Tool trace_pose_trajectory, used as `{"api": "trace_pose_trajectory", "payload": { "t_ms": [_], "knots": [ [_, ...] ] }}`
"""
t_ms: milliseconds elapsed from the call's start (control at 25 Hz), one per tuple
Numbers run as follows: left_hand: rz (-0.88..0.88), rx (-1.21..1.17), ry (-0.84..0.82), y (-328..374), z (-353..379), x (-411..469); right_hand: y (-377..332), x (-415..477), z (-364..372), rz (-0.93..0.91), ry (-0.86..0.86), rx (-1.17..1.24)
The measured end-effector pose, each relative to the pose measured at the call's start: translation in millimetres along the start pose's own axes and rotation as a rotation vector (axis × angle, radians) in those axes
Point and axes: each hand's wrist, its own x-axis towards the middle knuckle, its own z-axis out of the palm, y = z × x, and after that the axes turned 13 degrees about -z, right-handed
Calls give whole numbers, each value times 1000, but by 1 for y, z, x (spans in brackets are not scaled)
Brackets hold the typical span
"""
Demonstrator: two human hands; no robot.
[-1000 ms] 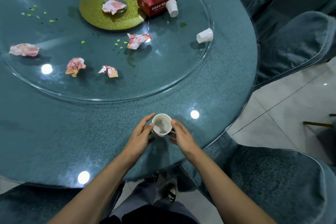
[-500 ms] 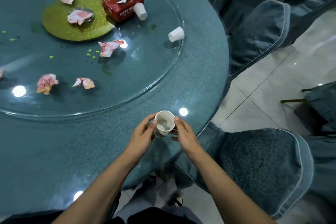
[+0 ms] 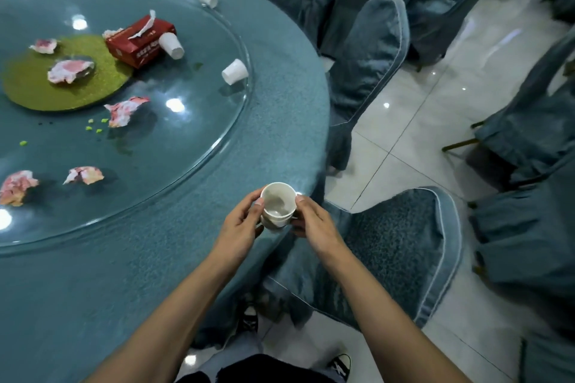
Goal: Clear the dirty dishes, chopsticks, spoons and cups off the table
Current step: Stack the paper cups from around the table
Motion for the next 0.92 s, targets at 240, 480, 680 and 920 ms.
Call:
{"api": "trace_pose_trajectory", "payload": {
  "t_ms": [240,480,680,920],
  "knots": [
    [84,4,-29,3,86,-22,-10,-34,-86,-104,47,-5],
    [172,1,-111,-16,183,-49,-8,-71,-186,-222,76,-59],
    [234,144,-173,-19,257,-82,-9,-95,-261,-255,77,-30],
    [280,230,-202,-9,315,-87,-7,-101,-316,-243,127,8]
  ]
}}
